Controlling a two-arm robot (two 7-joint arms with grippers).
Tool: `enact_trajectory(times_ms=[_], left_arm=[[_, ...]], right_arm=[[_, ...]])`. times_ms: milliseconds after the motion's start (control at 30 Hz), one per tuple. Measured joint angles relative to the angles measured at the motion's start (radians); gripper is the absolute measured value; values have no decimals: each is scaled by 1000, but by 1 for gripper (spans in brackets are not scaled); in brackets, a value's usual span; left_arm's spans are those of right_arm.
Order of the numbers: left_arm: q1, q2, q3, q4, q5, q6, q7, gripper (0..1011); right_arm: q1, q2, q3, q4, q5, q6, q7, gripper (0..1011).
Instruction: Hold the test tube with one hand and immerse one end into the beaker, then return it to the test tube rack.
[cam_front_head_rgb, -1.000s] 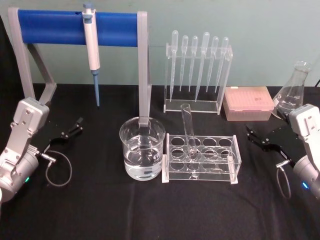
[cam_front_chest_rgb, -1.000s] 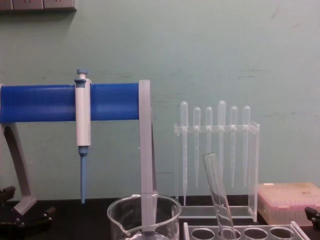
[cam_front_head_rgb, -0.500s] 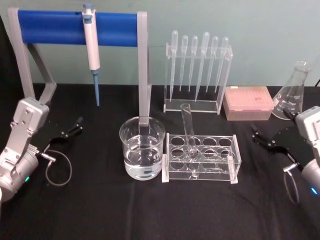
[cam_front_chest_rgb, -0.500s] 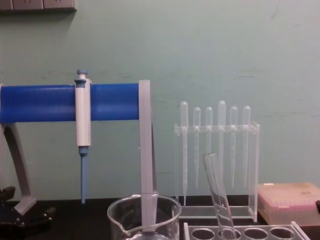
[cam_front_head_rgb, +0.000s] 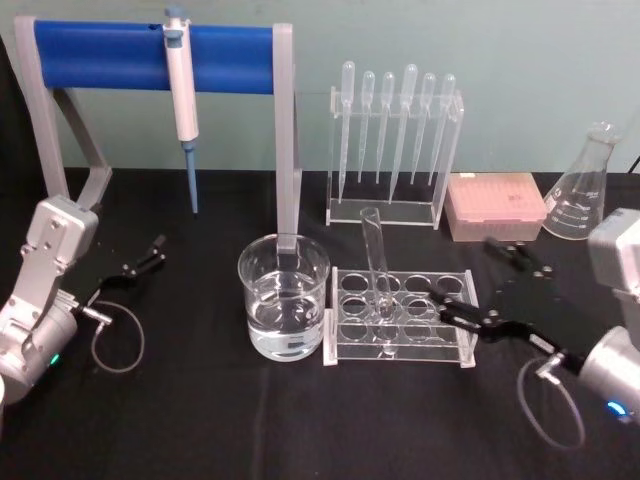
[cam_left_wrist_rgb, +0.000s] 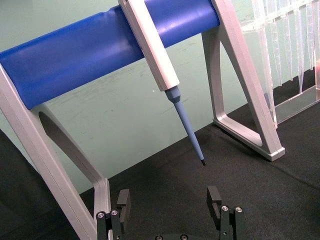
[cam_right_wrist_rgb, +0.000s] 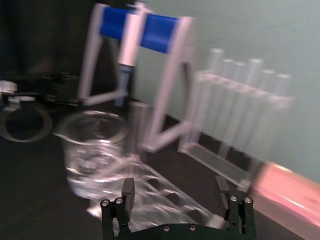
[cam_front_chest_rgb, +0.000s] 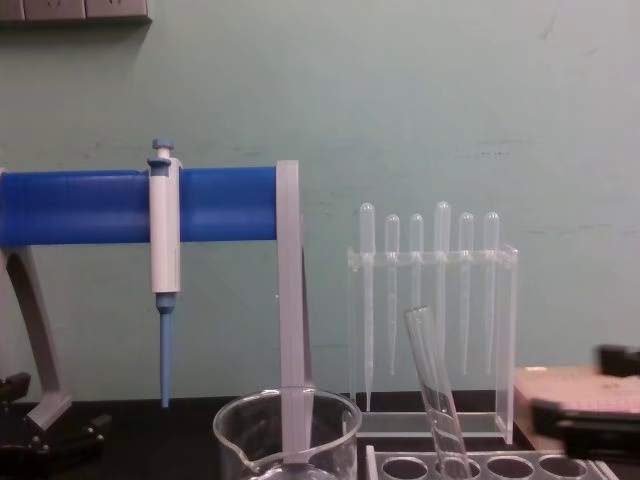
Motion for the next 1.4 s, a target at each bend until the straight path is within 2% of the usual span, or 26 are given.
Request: enact_trajectory(times_ms=[100, 200, 333, 500, 600, 700, 933, 1233, 1267, 1367, 1400], left_arm=[[0, 0, 0, 0, 0, 0, 0, 1000], [0, 0, 0, 0, 0, 0, 0, 1000], [0, 0, 0, 0, 0, 0, 0, 1000], [0, 0, 0, 0, 0, 0, 0, 1000], [0, 0, 0, 0, 0, 0, 0, 1000], [0, 0, 0, 0, 0, 0, 0, 1000], [0, 0, 0, 0, 0, 0, 0, 1000], [0, 0, 0, 0, 0, 0, 0, 1000], [0, 0, 0, 0, 0, 0, 0, 1000], [0, 0, 0, 0, 0, 0, 0, 1000], [0, 0, 0, 0, 0, 0, 0, 1000]], right_arm=[[38, -20, -25, 13, 4, 25, 45, 1002], [111, -63, -65, 53, -2, 70, 100, 1002], [183, -109, -99, 108, -15, 123, 140, 1002], [257, -152, -132, 165, -49, 176, 176, 1002], [275, -166, -137, 182, -59, 188, 184, 1002], [286, -183, -135, 197, -65, 197, 188, 970], [283, -210, -110, 208, -64, 211, 188, 803], [263, -217, -84, 192, -62, 213, 191, 489], [260, -217, -82, 189, -62, 212, 191, 489], [245, -213, -70, 170, -58, 211, 191, 367], [242, -212, -67, 165, -57, 210, 191, 367]])
